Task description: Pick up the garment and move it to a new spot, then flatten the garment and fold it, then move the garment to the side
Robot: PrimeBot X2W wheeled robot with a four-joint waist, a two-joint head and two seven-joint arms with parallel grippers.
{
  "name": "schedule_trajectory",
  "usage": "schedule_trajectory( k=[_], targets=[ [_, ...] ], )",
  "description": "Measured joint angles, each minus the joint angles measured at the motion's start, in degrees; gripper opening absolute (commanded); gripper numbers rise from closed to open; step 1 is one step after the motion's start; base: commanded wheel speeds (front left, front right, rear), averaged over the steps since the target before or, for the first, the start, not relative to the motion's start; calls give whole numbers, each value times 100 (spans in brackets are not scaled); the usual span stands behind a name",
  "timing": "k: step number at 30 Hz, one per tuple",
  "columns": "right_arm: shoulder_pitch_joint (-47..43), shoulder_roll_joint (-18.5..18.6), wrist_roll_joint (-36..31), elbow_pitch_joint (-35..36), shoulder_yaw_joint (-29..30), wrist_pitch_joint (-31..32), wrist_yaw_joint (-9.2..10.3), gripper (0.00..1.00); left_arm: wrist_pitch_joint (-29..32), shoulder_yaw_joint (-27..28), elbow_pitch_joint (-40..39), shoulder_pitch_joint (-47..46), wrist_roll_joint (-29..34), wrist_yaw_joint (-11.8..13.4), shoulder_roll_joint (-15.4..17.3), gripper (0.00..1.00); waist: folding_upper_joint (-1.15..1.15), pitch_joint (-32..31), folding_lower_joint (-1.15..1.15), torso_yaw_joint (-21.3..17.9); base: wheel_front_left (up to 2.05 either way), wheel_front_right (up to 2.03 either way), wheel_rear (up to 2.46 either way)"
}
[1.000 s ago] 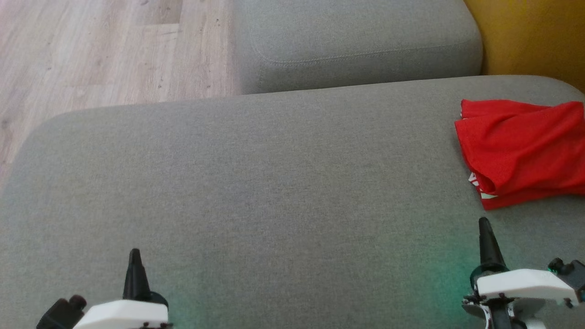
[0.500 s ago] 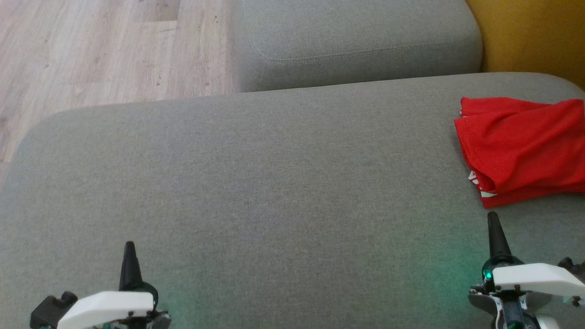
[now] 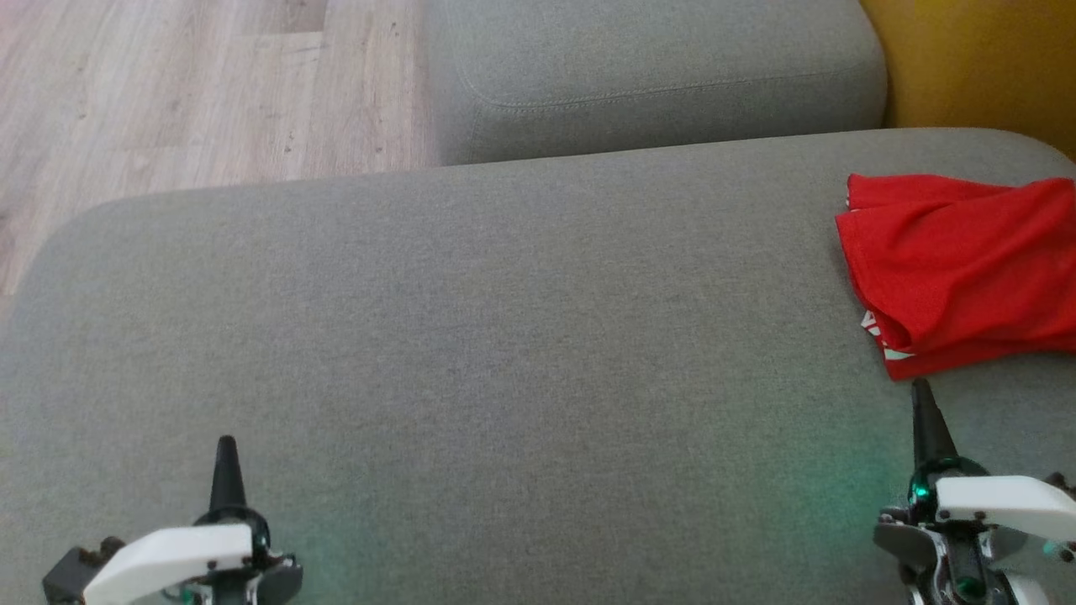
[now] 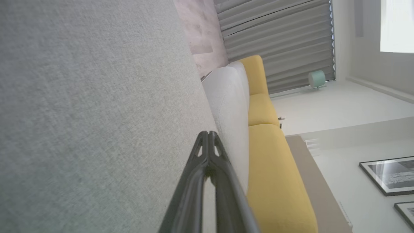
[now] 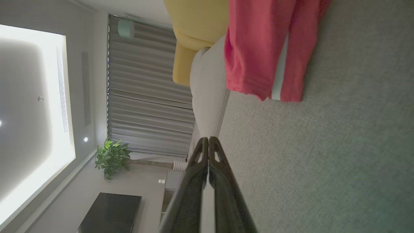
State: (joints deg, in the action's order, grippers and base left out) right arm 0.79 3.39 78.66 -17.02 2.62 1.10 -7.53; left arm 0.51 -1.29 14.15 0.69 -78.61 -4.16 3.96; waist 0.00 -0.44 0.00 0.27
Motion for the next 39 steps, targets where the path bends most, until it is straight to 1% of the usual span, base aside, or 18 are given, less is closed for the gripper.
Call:
schedule_trajectory(
  k=[5,17,23,39],
  targets=[
    [24,0,316,22,64,70,0,0,97,97,29,-130,-334,-92,-1,0,0,14,0,-6,0,0,0],
    [129,-1,1082,60,223,253,0,0,298,242,102,-252,-1144,-200,-4,0,0,49,0,-21,0,0,0],
    [232,-1,1444,89,315,355,0,0,382,325,140,-378,-1527,-294,-7,0,0,63,0,-27,0,0,0],
    [247,-3,1457,91,343,371,0,0,403,352,143,-392,-1526,-296,-20,0,0,63,0,-27,0,0,0]
  ],
)
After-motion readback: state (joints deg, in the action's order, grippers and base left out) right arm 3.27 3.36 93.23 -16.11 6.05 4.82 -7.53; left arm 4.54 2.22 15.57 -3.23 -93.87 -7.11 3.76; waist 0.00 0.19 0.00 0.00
